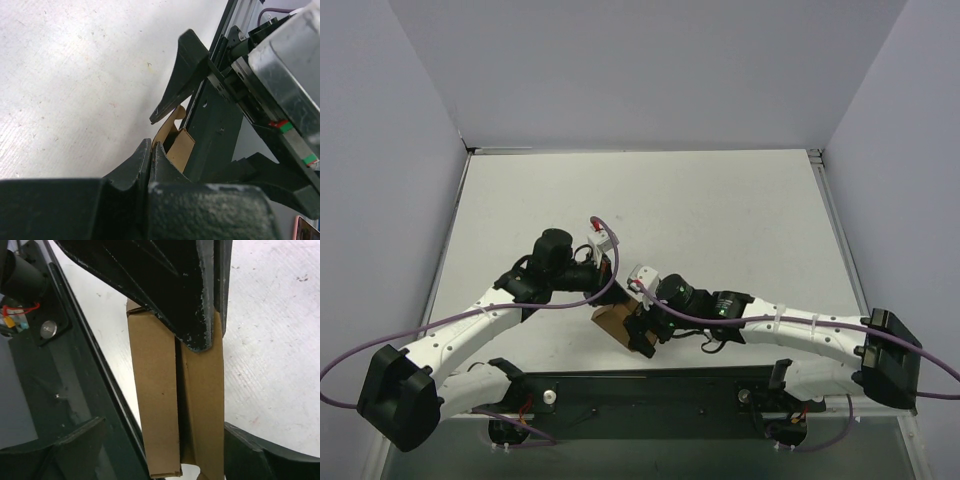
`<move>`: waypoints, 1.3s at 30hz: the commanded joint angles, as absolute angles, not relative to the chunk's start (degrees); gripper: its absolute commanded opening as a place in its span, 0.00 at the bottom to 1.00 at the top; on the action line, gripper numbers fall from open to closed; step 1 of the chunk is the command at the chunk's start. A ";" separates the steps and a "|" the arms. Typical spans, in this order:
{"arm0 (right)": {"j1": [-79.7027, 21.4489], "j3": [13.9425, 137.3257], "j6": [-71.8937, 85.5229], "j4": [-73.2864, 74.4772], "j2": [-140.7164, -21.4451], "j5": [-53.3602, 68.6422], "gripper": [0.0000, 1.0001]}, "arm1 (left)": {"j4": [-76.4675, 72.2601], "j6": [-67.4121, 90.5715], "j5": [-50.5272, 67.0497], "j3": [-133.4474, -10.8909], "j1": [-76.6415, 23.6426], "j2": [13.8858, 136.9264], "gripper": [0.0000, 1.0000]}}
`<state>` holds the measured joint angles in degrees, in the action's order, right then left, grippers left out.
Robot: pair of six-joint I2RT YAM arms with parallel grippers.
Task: Fold the paper box
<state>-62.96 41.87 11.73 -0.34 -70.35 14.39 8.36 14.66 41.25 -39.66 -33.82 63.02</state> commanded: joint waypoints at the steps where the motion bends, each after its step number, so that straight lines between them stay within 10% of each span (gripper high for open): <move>1: -64.42 44.90 11.86 -1.41 -72.15 7.03 0.76 | 7.12 14.59 39.82 -39.90 -34.01 62.75 0.00; 7: -65.39 46.93 11.60 -0.35 -75.49 5.71 0.35 | 5.71 15.56 41.31 -39.55 -34.01 62.05 0.00; 10: -65.30 47.90 10.55 2.10 -75.85 5.89 0.22 | 6.15 14.86 41.57 -39.99 -33.93 60.82 0.17; 14: -64.51 49.57 8.09 8.07 -74.97 5.62 0.20 | 8.96 12.05 39.56 -41.48 -32.61 57.93 0.51; 18: -62.58 53.16 4.23 17.55 -73.30 7.29 0.17 | 10.11 10.29 37.10 -41.92 -30.24 53.36 0.59; 39: -58.71 59.50 -3.34 29.18 -73.74 12.66 0.14 | 15.56 0.35 33.58 -51.24 -38.23 60.91 0.53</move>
<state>-59.20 57.56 -2.20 26.92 -75.05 12.16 15.22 2.39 35.77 -48.40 -37.01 60.42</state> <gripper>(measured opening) 0.297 0.543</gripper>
